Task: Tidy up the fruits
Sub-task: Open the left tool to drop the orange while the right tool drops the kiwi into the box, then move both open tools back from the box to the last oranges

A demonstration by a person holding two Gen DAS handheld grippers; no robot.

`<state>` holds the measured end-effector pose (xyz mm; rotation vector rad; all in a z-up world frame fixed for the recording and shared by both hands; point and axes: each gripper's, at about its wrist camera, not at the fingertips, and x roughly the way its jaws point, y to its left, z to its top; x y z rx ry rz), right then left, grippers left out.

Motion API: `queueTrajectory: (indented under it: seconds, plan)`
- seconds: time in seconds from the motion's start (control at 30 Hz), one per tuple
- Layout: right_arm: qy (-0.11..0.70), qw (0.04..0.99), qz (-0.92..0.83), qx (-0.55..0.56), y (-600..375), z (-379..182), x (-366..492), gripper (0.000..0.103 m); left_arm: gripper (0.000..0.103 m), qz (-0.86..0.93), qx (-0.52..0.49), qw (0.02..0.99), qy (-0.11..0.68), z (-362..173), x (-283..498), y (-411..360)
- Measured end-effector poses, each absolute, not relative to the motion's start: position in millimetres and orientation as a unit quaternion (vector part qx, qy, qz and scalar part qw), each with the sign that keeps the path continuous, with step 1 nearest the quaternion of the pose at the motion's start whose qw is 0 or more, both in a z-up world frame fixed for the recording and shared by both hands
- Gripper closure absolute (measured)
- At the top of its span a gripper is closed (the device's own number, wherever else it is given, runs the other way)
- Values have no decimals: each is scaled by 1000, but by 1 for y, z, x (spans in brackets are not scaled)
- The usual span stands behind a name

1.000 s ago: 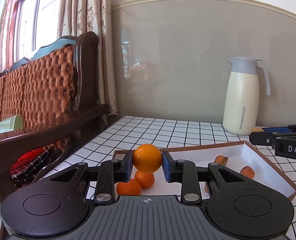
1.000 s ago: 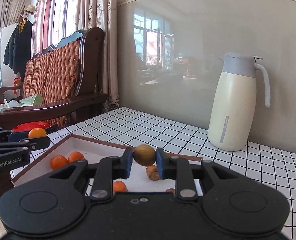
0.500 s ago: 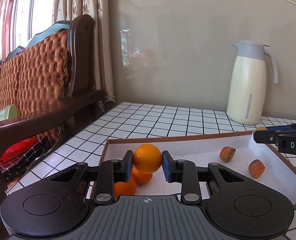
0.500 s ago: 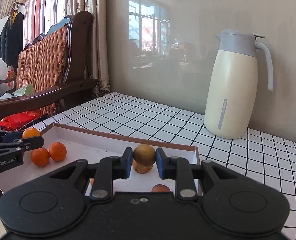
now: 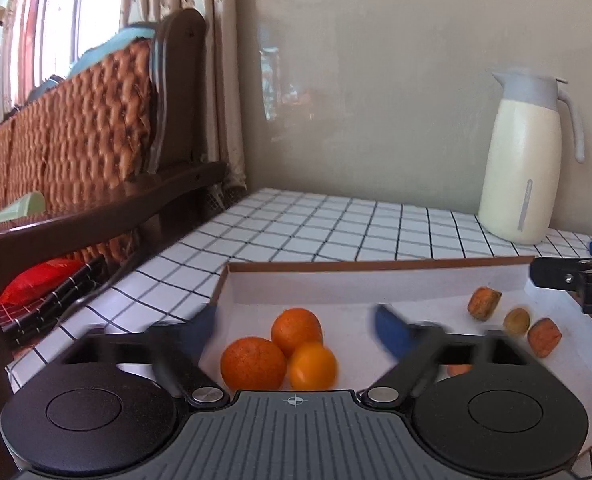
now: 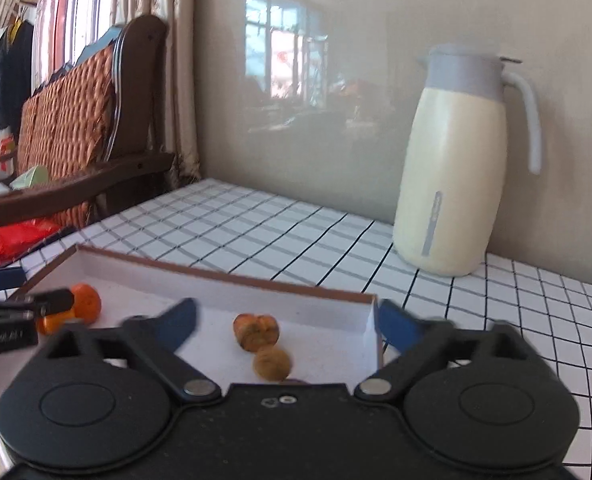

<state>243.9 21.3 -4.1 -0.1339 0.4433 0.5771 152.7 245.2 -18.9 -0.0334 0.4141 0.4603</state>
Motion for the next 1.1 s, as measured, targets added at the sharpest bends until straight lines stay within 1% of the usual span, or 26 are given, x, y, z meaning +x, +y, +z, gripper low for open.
queueTrajectory:
  seconds: [0.07,0.57,0.7,0.9,1.1]
  plan:
    - [227,928,289,-69,21,-4,246,6,0,224,-11,954,201,-17,153,245]
    - [227,927,290,-72,22,-6,238,6,0,231,-13,955,187,-10,139,245]
    - [218,927,296,-73,19,-1,228,6,0,225,-23,957,182,-5,130,239]
    - [166,950,233,-126,14,6,211,6,0,246,-40,951,182,-1,120,232]
    - [183,953,219,-100,-18,7,207,6,0,246,-56,955,155,5,113,218]
